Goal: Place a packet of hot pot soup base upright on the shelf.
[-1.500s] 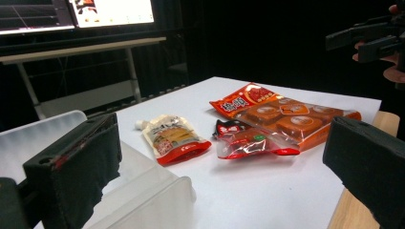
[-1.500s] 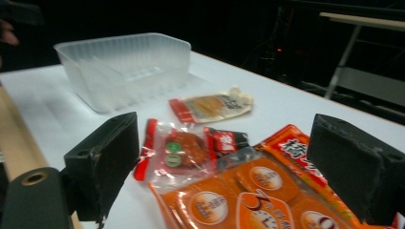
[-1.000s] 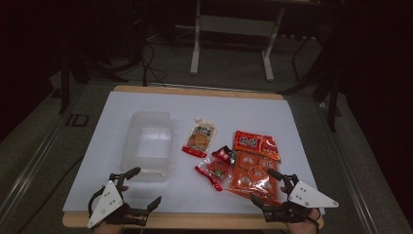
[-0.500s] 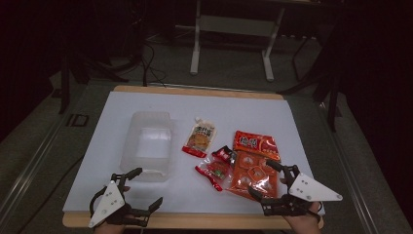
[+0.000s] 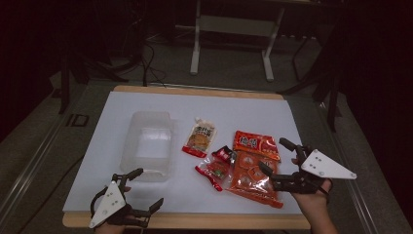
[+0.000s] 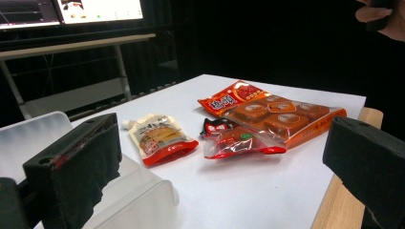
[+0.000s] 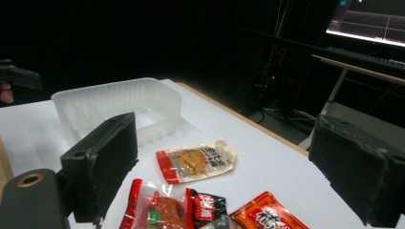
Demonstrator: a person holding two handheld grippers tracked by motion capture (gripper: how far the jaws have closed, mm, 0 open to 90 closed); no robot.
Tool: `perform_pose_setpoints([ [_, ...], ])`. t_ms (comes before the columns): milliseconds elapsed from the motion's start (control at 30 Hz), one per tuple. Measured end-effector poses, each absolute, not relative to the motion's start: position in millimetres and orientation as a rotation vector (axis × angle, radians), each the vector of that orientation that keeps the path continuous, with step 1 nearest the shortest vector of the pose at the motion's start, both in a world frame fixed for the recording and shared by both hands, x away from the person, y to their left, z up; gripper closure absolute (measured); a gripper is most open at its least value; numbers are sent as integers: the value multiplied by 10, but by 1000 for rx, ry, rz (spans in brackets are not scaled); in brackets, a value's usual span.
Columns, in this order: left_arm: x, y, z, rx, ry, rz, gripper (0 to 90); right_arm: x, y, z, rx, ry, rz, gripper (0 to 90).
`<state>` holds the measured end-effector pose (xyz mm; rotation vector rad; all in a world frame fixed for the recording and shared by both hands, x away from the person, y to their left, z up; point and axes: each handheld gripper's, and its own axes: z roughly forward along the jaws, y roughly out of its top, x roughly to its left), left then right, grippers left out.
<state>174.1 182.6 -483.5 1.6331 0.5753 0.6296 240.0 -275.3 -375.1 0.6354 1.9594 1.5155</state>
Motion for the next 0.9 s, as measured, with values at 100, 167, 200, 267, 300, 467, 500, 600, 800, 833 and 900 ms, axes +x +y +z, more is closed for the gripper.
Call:
perform_pose_setpoints([
  [100, 1743, 1823, -4839, 1633, 573, 628, 0, 2452, -2780, -3742, 651, 1957, 1506, 93],
  [167, 1739, 1820, -4838, 1631, 573, 630, 0, 2544, -2830, -3744, 682, 1954, 1504, 93],
  [200, 1739, 1821, -4837, 1632, 572, 627, 0, 2572, -2843, -3745, 689, 1956, 1499, 94],
  [267, 1740, 1821, -4840, 1630, 573, 629, 0, 2629, -2867, -3748, 705, 1955, 1480, 94],
  [300, 1743, 1822, -4842, 1631, 573, 626, 0, 2661, -2879, -3751, 712, 1957, 1473, 94],
  [467, 1748, 1819, -4849, 1634, 573, 622, 0, 2796, -2933, -3768, 753, 1955, 1457, 94],
  [500, 1751, 1818, -4853, 1633, 574, 619, 0, 2827, -2947, -3773, 763, 1956, 1451, 94],
  [600, 1755, 1815, -4858, 1634, 574, 618, 0, 2959, -2994, -3810, 796, 1961, 1437, 94],
  [800, 1756, 1814, -4861, 1631, 573, 614, 0, 3161, -3044, -3920, 861, 1973, 1395, 97],
  [833, 1756, 1815, -4862, 1632, 573, 613, 0, 3188, -3055, -3937, 875, 1971, 1391, 98],
  [900, 1754, 1815, -4864, 1633, 572, 612, 0, 3264, -3088, -3983, 901, 1973, 1382, 108],
])
